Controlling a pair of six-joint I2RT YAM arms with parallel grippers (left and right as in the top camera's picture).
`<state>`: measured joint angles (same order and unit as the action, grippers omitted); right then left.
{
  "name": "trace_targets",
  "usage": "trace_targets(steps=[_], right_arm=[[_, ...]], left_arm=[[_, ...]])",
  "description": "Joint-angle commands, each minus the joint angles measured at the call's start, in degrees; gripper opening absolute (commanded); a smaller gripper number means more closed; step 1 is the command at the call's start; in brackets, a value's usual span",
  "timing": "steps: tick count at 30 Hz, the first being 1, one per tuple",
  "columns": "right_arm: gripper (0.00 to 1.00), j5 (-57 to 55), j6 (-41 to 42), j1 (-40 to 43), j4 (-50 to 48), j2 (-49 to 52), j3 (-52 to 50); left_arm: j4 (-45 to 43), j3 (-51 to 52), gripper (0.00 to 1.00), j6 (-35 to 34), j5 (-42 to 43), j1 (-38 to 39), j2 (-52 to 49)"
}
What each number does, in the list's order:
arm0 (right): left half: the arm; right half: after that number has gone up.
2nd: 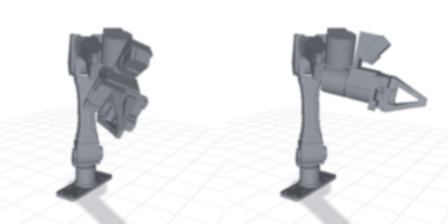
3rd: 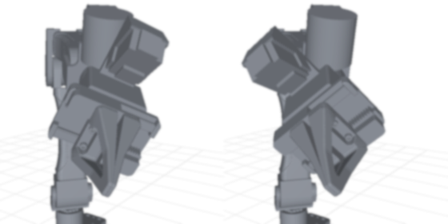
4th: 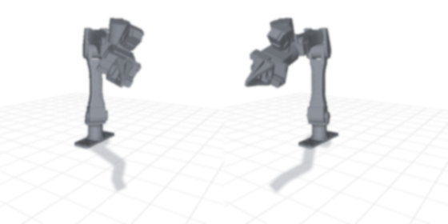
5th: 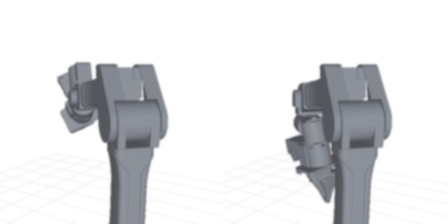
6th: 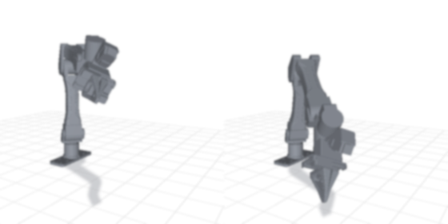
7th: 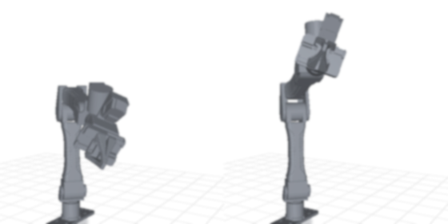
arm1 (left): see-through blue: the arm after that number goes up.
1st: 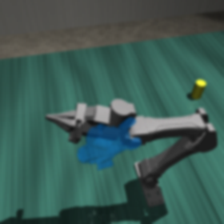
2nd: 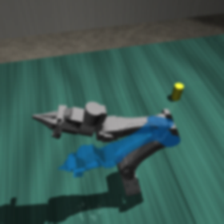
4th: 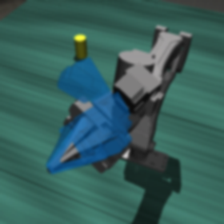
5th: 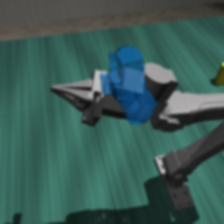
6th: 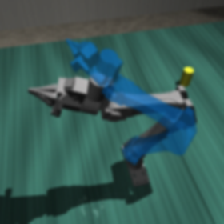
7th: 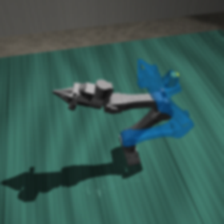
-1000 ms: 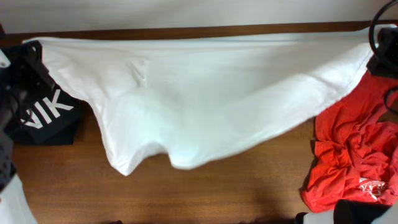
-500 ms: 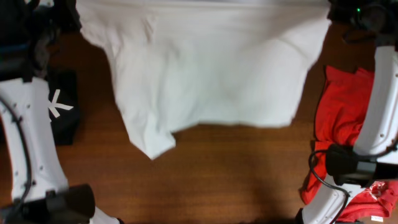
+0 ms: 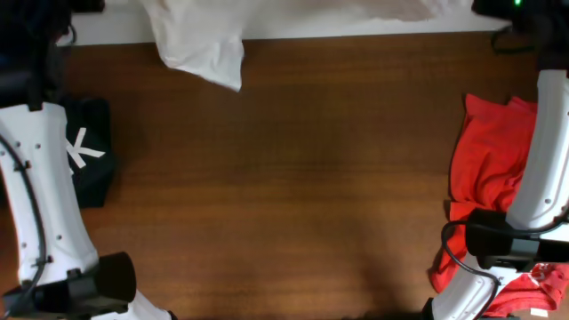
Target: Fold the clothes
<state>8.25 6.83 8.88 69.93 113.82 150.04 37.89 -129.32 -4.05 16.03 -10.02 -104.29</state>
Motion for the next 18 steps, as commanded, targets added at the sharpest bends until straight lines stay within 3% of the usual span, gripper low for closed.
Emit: trace_targets(steps=[1,4,6,10,18], right_arm=[[0.04,-9.14,-3.61,1.25,6.03,0.46,-1.9],[0.04,-9.42,-3.65,1.27,12.57,1.6,-5.77],[0.04,-10.69,-3.63,1.27,15.45,1.86,-9.77],[0.04,-15.37,-3.61,1.38,18.93,1.86,-18.75],[0.04,-17.92,-2.73,1.38,19.89,1.86,-39.93]], left_arm=[[20.06,-1.7,0.0,0.5,-5.53,-1.55,0.68],[36.44,-0.76,0.0,0.52,-4.66,-0.37,-1.9],[42.21,0.66,0.0,0.96,-4.2,0.83,-3.93],[47.32,6.99,0.0,5.01,-1.66,3.61,-7.56],[50.23,27.85,0.0,4.98,-0.79,5.01,-9.27]])
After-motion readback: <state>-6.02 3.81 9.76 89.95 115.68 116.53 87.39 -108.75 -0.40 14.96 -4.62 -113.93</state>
